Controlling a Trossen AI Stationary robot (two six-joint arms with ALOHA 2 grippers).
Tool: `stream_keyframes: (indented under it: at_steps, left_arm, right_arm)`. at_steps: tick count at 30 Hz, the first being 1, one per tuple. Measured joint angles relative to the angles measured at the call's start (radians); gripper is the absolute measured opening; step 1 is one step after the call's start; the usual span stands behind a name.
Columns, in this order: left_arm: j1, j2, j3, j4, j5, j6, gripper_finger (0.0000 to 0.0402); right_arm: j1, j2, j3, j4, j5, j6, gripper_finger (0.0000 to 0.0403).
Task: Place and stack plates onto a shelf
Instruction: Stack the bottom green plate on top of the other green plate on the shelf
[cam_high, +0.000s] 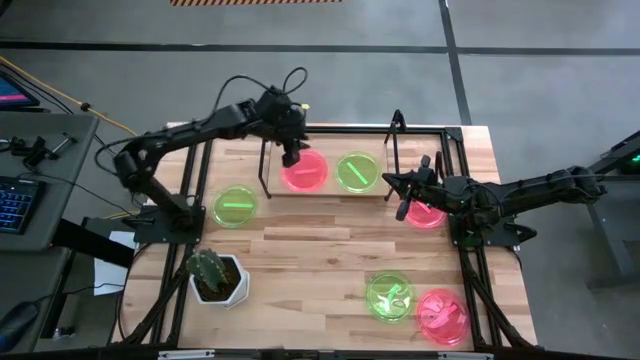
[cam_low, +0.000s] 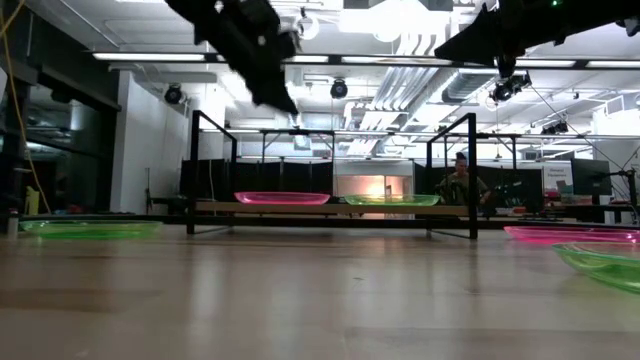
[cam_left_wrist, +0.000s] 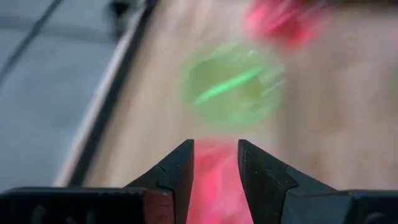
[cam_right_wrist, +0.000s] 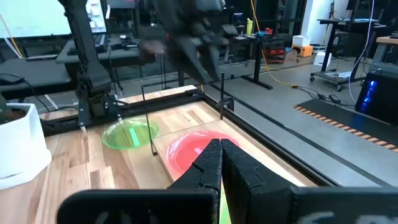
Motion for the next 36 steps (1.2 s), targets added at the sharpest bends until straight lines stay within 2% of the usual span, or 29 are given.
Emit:
stream_keyframes:
  at_steps: [3, 6, 11, 16, 19, 22, 25, 28, 31, 36]
  left_arm:
    - [-0.032, -0.100, -0.067, 0.083, 0.188, -0.048, 0.0112]
    - [-0.085, -0.226, -0.194, 0.230, 0.253, -0.106, 0.0109]
    - [-0.201, -0.442, -0.515, 0.574, 0.195, -0.233, 0.0106]
    - [-0.329, -0.573, -0.823, 0.961, 0.021, -0.315, 0.0105]
    - [-0.376, -0.606, -0.936, 1.109, -0.070, -0.295, 0.0105]
    - [-0.395, -0.629, -0.984, 1.142, -0.129, -0.263, 0.0105]
    - [-0.397, -0.640, -0.993, 1.139, -0.138, -0.258, 0.0105]
    - [-0.397, -0.645, -0.992, 1.143, -0.137, -0.257, 0.0105]
    - [-0.397, -0.652, -0.992, 1.141, -0.136, -0.256, 0.0105]
    - [-0.397, -0.652, -0.992, 1.136, -0.112, -0.256, 0.0105]
  right_arm:
    - [0.000, 0.000, 0.000, -0.005, 0.000, 0.000, 0.0000]
    - [0.000, 0.000, 0.000, -0.008, 0.000, 0.000, 0.0000]
    - [0.000, 0.000, 0.000, -0.026, 0.000, 0.001, 0.0000]
    - [0.001, 0.006, 0.000, -0.059, -0.001, 0.013, 0.0000]
    - [0.001, 0.016, 0.000, -0.050, -0.014, 0.019, 0.0000]
    - [0.001, 0.029, 0.000, -0.001, -0.044, 0.030, 0.0006]
    - [0.001, 0.031, 0.024, -0.006, -0.159, 0.080, 0.0028]
    - [0.015, 0.034, 0.076, -0.077, -0.273, 0.183, 0.0069]
    - [0.064, 0.059, 0.133, -0.282, -0.324, 0.329, 0.0113]
    - [0.203, 0.149, 0.184, -0.730, -0.414, 0.763, 0.0158]
